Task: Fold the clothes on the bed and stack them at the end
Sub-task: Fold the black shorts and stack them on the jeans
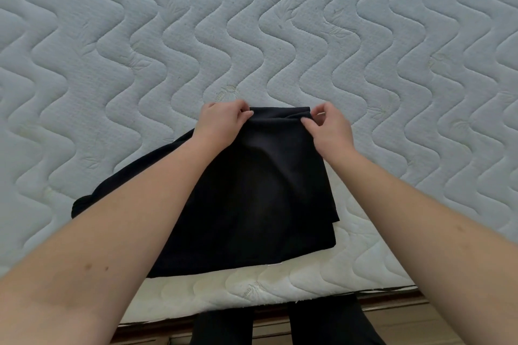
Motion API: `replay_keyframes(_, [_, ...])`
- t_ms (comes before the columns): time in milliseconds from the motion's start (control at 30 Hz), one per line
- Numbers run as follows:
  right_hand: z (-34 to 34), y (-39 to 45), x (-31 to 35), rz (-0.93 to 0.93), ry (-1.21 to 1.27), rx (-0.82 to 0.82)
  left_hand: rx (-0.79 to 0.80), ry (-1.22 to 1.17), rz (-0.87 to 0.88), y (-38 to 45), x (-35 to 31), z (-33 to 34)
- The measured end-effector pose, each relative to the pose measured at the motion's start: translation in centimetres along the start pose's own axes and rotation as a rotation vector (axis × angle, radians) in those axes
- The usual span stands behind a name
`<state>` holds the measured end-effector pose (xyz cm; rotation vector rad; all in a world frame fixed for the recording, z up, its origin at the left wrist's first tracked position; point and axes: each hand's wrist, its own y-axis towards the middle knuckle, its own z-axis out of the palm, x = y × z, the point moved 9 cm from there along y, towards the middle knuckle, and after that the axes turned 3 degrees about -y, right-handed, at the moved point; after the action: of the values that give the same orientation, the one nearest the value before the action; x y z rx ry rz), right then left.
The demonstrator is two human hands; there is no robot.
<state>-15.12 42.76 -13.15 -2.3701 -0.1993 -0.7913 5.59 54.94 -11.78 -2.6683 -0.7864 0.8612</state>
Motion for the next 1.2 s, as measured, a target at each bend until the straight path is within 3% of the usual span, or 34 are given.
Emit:
replay_keyframes(233, [0.5, 0.5, -2.1, 0.099, 0.045, -0.011, 0.132, 0.297, 0.015, -0.9, 3.2, 0.1])
replay_keyframes(367, [2.3, -0.3, -2.6, 0.127, 0.11, 0.127, 0.126, 0.18, 0.088, -0.2, 3.1, -0.2])
replay_keyframes(467, [2.6, -0.2, -2.7, 0.189, 0.387, 0.157, 0.063, 0.046, 0.031, 0.5, 3.2, -1.3])
replay_keyframes(600, [2.4, 0.3, -3.0, 0.317, 0.802, 0.16, -0.045, 0.122, -0.014, 0.9, 3.8, -2.3])
replay_keyframes(733, [2.6, 0.4, -3.1, 0.377, 0.959, 0.152, -0.069, 0.049, -0.021, 1.0, 3.5, -1.9])
replay_keyframes(867, [2.5, 0.2, -3.5, 0.372, 0.88, 0.073, -0.118, 0.027, -0.067, 0.7, 4.2, -1.8])
replay_keyframes(1000, [2.1, 0.8, -2.1, 0.078, 0.303, 0.108, 0.036, -0.023, -0.007, 0.1, 5.0, -1.0])
replay_keyframes(1067, [1.4, 1.3, -1.8, 0.019, 0.127, 0.045, 0.105, -0.066, -0.021, 0.2, 5.9, -0.8])
replay_keyframes(1200, [0.1, 2.3, -3.1, 0.089, 0.168, -0.09, 0.033, -0.056, -0.15, 0.7, 7.7, -1.5])
